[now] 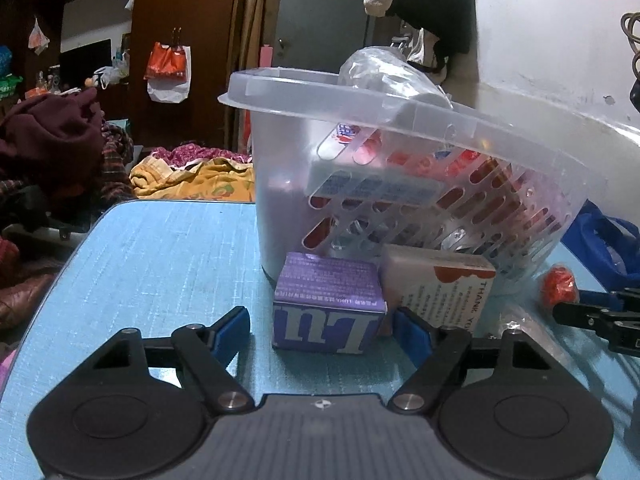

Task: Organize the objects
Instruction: 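Grasp a purple 'Lu' box with the left gripper while the right gripper grasps a red round packet, then lift both items over the white basket and open both grippers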

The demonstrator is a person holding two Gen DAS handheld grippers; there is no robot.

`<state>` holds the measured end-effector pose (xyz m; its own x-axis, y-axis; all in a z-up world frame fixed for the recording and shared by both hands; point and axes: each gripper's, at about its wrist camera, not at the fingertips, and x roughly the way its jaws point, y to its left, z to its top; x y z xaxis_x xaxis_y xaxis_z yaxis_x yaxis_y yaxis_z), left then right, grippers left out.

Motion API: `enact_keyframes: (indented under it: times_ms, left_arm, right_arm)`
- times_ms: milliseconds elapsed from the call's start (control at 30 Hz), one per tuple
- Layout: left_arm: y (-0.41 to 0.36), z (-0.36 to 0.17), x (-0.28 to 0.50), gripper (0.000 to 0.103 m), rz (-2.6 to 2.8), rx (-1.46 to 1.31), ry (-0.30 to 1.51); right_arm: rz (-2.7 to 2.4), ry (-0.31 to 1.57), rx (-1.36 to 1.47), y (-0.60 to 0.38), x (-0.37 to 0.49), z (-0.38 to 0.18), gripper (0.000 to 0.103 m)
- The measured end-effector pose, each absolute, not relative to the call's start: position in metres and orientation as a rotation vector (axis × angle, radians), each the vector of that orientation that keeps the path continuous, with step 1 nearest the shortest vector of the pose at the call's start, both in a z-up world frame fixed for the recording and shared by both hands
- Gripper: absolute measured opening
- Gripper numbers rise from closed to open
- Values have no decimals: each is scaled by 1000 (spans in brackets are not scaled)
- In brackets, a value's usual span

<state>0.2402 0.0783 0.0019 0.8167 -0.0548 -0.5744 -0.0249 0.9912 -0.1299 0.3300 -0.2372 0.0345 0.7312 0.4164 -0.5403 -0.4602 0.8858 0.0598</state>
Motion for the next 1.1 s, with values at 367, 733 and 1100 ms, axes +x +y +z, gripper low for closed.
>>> enact_keyframes:
  times_ms: [367,733,1100]
  left_arm:
    - [84,2,242,68,0,-149,613]
    - [89,14,198,58,-53,-185,447]
    - [94,22,158,58,-150,-210,272]
  right_arm:
    - [481,553,-89,-236,333,36,46]
    - [498,494,-88,-238,319,41,46]
    - [514,401,-138,-236,284,47,46]
